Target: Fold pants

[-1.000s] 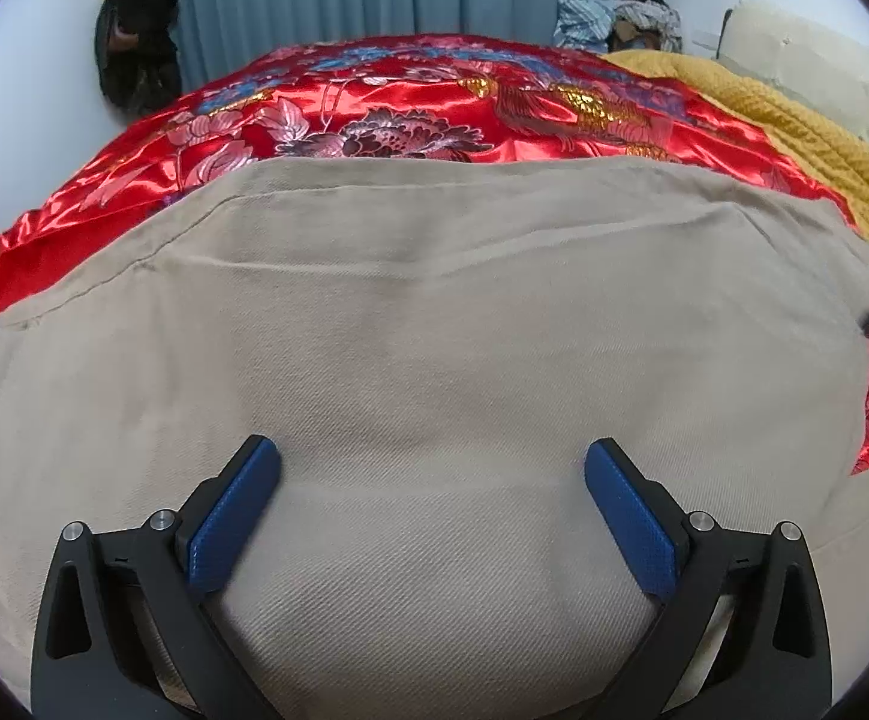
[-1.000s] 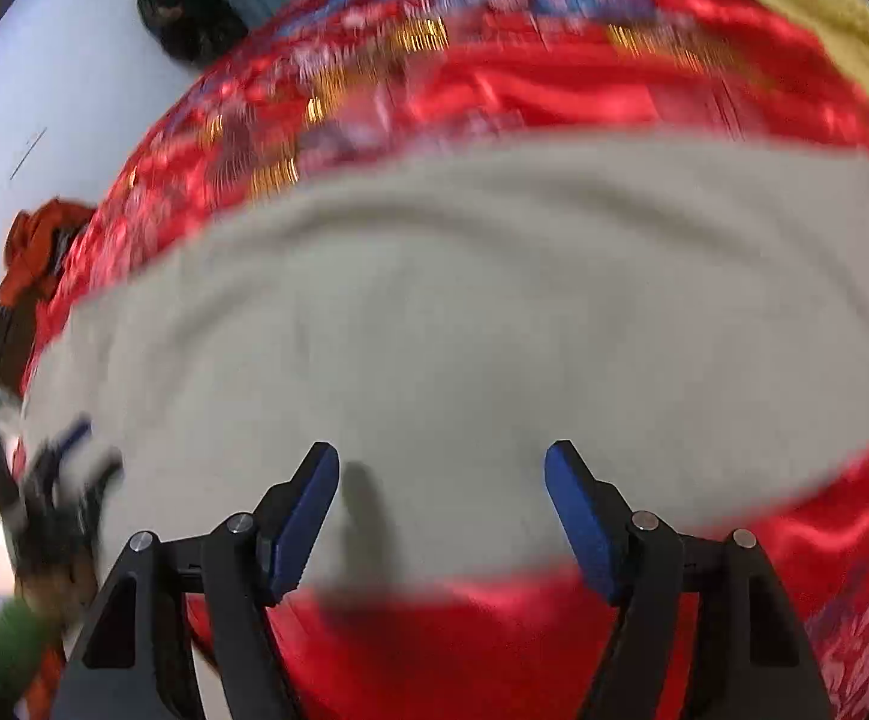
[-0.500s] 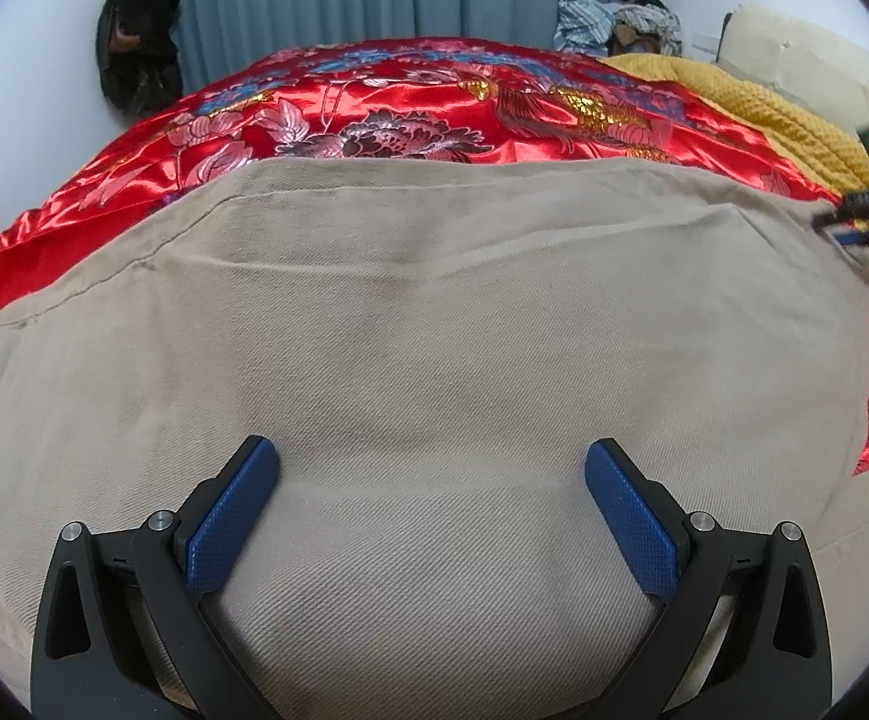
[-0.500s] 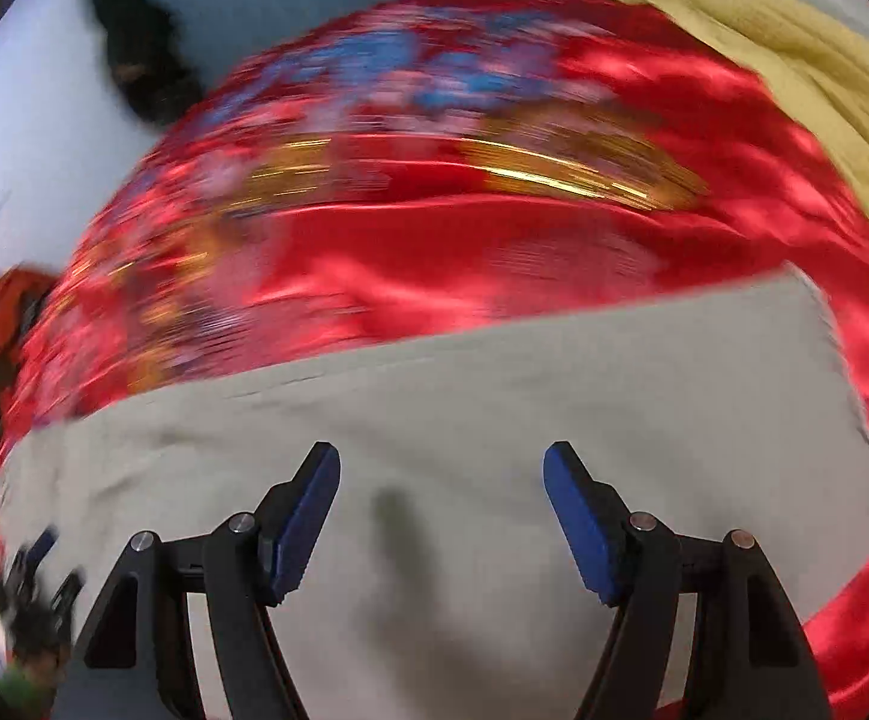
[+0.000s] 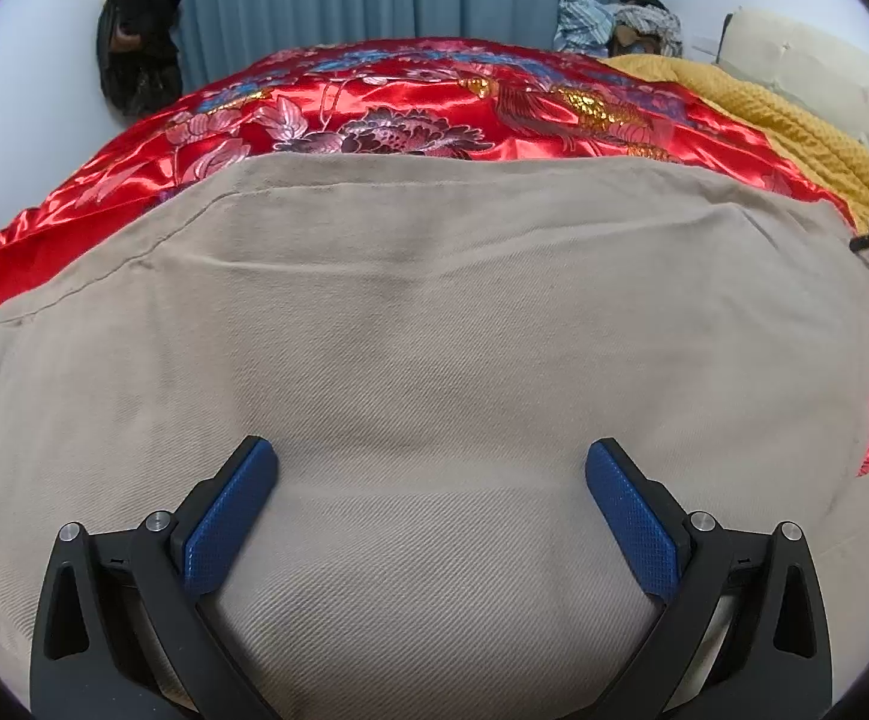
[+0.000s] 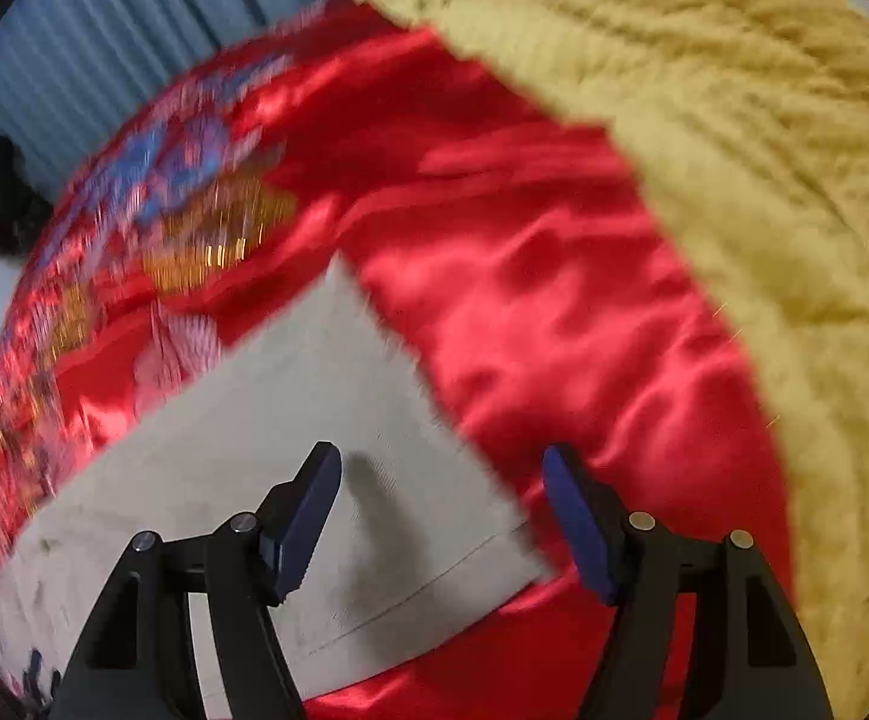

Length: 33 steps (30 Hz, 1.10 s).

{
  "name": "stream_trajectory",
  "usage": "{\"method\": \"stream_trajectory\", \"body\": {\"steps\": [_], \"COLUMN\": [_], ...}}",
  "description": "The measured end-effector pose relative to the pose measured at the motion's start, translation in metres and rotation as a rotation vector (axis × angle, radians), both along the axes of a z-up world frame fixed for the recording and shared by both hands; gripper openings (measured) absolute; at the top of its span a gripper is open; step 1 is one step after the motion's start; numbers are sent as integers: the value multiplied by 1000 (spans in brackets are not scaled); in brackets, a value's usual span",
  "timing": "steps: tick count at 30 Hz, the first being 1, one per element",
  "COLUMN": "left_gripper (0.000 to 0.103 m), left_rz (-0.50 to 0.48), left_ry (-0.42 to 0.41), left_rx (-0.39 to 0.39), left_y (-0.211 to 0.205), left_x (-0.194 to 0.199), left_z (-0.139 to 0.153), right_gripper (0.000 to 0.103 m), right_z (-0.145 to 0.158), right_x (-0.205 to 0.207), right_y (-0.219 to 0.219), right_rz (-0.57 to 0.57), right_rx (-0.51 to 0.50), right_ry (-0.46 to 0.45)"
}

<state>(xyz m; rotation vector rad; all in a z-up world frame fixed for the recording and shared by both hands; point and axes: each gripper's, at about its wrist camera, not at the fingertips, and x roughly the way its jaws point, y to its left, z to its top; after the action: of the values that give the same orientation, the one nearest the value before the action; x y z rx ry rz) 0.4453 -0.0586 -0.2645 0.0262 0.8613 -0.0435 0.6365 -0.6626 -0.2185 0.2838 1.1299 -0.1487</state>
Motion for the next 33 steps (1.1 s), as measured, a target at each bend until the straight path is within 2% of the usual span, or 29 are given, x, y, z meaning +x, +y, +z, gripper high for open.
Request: {"method": "stream_trajectory", "body": {"steps": [1, 2, 4, 7, 9, 11, 12, 13, 15, 18, 19, 20, 21, 23, 25, 28, 30, 31, 33], "left_gripper": [102, 102, 102, 102, 102, 102, 102, 102, 102, 102, 102, 102, 102, 102, 102, 102, 102, 102, 102], "left_rz": [-1, -1, 0, 0, 1, 1, 2, 2, 3, 6, 8, 9, 10, 13, 17, 35, 42, 33, -16], "left_ry": [1, 2, 4, 6, 7, 9, 10, 11, 15, 22, 24, 28, 31, 36, 49, 86, 100, 92, 49], "left_rx": [-1, 0, 3, 9, 13, 16, 19, 21, 27, 40, 44, 49, 54, 62, 71, 92, 139, 149, 143], "left_y": [0, 0, 0, -1, -1, -2, -2, -2, -3, -4, -5, -5, -6, -7, -8, -10, -15, -17, -22], "left_x": [0, 0, 1, 1, 1, 1, 1, 2, 3, 5, 5, 5, 6, 6, 7, 8, -1, -7, -39], "left_z": [0, 0, -1, -1, -1, -2, -2, -2, -2, -3, -3, -3, -2, -1, 0, 8, 24, 30, 52], "right_gripper": [26, 4, 5, 5, 5, 5, 5, 5, 5, 6, 15, 29, 36, 56, 64, 67, 68, 71, 85], "right_z": [2, 12, 31, 66, 86, 92, 91, 87, 68, 35, 29, 25, 27, 37, 48, 55, 66, 72, 82], "right_x": [-3, -11, -27, -71, -117, -175, -196, -219, -262, -305, -316, -332, -342, -373, -398, -424, -432, -436, -444], "right_y": [7, 15, 29, 70, 101, 120, 123, 120, 101, 63, 52, 41, 39, 43, 61, 97, 126, 136, 162], "right_rz": [12, 29, 76, 235, 370, 457, 465, 455, 366, 130, 43, -81, -140, -235, -283, -268, -196, -162, -93], "right_rx": [-32, -57, -44, -75, -93, -88, -77, -57, -2, 17, 8, -24, -26, -24, -63, -108, -144, -159, -197], "right_ry": [-13, -52, -128, -234, -300, -333, -333, -328, -287, -170, -140, -123, -136, -224, -305, -372, -422, -447, -502]}}
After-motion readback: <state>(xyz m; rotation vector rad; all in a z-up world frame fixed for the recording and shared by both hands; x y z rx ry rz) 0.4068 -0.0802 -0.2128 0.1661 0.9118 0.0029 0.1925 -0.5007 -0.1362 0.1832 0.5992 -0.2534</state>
